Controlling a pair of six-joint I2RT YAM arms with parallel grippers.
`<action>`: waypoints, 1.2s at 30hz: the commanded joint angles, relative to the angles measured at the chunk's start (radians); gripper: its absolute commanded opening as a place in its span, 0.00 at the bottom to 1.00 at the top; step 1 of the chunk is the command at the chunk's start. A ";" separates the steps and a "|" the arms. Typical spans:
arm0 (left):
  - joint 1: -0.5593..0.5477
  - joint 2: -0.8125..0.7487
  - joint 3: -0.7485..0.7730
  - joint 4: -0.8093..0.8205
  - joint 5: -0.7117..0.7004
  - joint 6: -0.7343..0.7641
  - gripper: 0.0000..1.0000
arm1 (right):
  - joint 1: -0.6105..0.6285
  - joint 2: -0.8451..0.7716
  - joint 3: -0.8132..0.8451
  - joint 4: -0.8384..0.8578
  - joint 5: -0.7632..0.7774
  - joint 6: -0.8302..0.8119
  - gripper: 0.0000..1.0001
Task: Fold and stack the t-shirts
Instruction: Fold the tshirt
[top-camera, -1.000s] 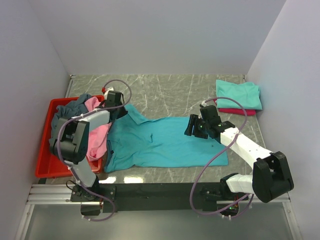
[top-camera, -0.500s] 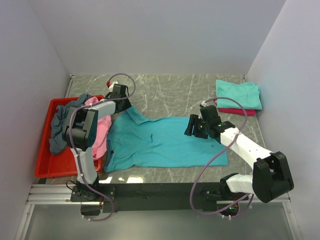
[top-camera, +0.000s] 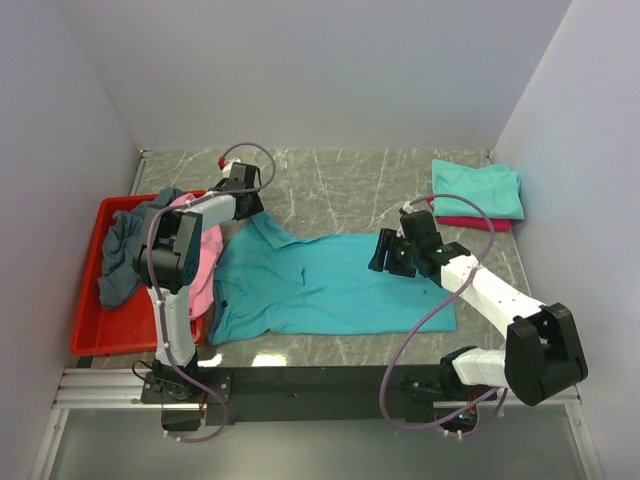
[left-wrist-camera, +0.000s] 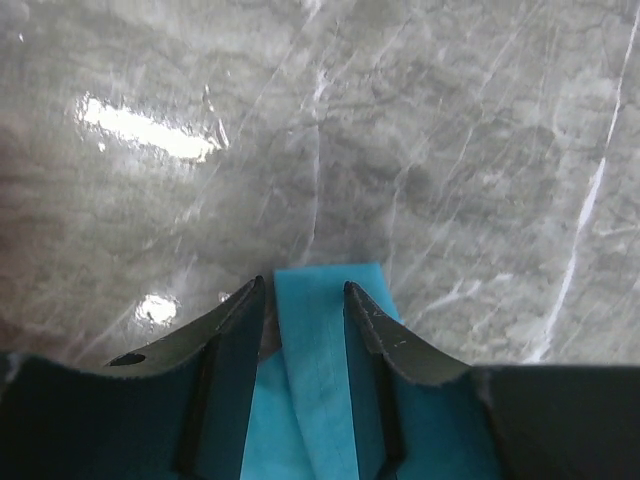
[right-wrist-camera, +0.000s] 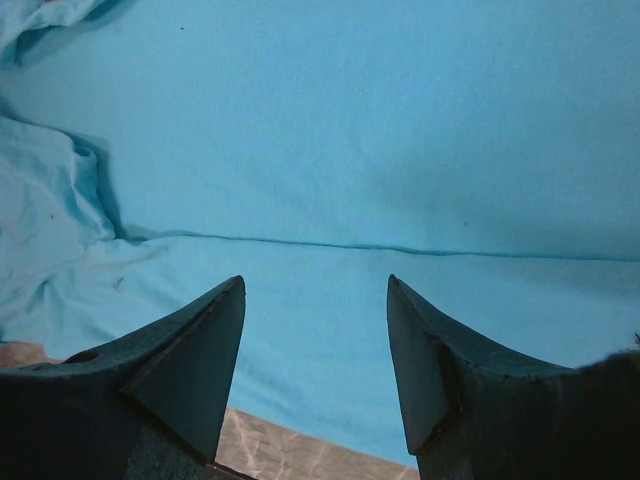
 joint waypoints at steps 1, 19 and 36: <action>-0.003 0.030 0.047 -0.053 -0.034 0.032 0.43 | -0.008 -0.020 0.000 0.024 0.002 -0.014 0.66; -0.016 0.076 0.073 -0.147 -0.049 0.115 0.01 | -0.009 -0.020 -0.001 0.034 -0.015 -0.017 0.66; -0.016 -0.166 -0.053 -0.064 0.076 0.064 0.00 | -0.193 0.278 0.282 -0.019 0.296 -0.073 0.66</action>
